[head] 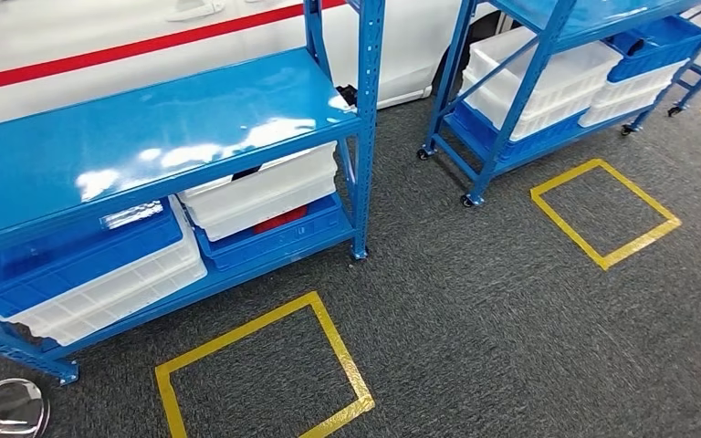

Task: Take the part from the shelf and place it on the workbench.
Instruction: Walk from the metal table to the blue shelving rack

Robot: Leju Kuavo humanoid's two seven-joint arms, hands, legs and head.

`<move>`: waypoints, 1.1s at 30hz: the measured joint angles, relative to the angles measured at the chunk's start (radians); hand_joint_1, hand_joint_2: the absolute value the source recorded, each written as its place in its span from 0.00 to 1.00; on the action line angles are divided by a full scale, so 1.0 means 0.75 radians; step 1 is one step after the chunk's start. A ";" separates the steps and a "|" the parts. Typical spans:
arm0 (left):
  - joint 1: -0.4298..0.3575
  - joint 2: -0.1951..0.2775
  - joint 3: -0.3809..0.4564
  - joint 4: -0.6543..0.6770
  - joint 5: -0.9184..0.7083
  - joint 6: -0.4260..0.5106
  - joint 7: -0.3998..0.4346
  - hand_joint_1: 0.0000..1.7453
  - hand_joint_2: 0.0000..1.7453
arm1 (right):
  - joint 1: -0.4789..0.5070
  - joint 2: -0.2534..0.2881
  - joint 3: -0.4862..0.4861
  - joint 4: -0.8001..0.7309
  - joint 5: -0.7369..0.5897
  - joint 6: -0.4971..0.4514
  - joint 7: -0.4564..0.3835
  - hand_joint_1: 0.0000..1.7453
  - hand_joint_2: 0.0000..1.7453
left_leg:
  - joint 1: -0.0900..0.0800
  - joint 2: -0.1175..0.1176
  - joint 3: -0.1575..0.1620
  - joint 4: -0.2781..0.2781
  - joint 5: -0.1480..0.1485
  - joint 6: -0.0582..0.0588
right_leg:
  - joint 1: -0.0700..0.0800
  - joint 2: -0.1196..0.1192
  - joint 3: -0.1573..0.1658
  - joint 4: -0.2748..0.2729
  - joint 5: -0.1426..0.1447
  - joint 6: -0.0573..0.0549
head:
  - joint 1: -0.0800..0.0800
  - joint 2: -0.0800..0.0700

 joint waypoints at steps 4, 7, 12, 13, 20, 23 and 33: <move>-0.005 -0.003 0.000 0.000 -0.007 -0.003 -0.002 0.00 0.00 | -0.001 -0.004 -0.004 0.000 -0.012 -0.007 -0.004 0.00 0.00 | -0.001 -0.060 -0.019 0.010 0.001 -0.032 | 0.001 0.064 0.057 -0.156 0.055 -0.014 | 0.000 0.000; -0.001 -0.004 0.000 0.000 -0.008 -0.003 -0.004 0.00 0.00 | -0.003 -0.006 -0.006 0.000 -0.013 -0.007 -0.006 0.00 0.00 | 0.000 -0.024 -0.038 0.038 -0.019 -0.054 | -0.004 0.013 0.066 -0.173 0.062 -0.040 | 0.000 0.000; -0.008 -0.008 0.000 0.000 -0.003 -0.003 -0.010 0.00 0.00 | 0.003 -0.010 -0.010 0.000 -0.013 -0.003 -0.006 0.00 0.00 | 0.005 0.084 -0.198 0.378 -0.169 -0.077 | 0.005 -0.082 0.073 -0.178 0.056 -0.062 | -0.001 0.000; -0.006 -0.008 0.000 0.000 -0.003 -0.003 -0.010 0.00 0.00 | 0.001 -0.010 -0.010 0.000 -0.013 -0.003 -0.006 0.00 0.00 | 0.005 0.088 -0.189 0.364 -0.148 -0.078 | 0.006 -0.099 0.075 -0.178 0.054 -0.060 | -0.001 0.000; -0.007 -0.008 0.001 0.000 0.000 -0.002 -0.012 0.00 0.00 | -0.011 -0.010 -0.011 0.000 -0.014 -0.002 -0.007 0.00 0.00 | -0.016 0.166 -0.013 0.010 -0.011 -0.023 | 0.019 -0.200 0.105 -0.179 0.032 -0.022 | -0.001 0.000; -0.001 -0.008 0.003 0.000 0.000 -0.002 -0.013 0.00 0.00 | -0.017 -0.010 -0.011 0.000 -0.017 -0.001 -0.008 0.00 0.00 | -0.006 0.126 -0.004 -0.009 0.004 0.001 | 0.012 -0.134 0.088 -0.118 -0.019 0.001 | 0.000 0.000; -0.003 -0.010 0.006 0.000 -0.003 -0.002 -0.014 0.00 0.00 | -0.009 -0.011 -0.056 0.000 -0.085 -0.032 0.040 0.00 1.00 | -0.009 0.021 -0.006 0.009 -0.004 -0.014 | 0.005 -0.014 0.052 -0.148 0.065 -0.004 | 0.000 0.000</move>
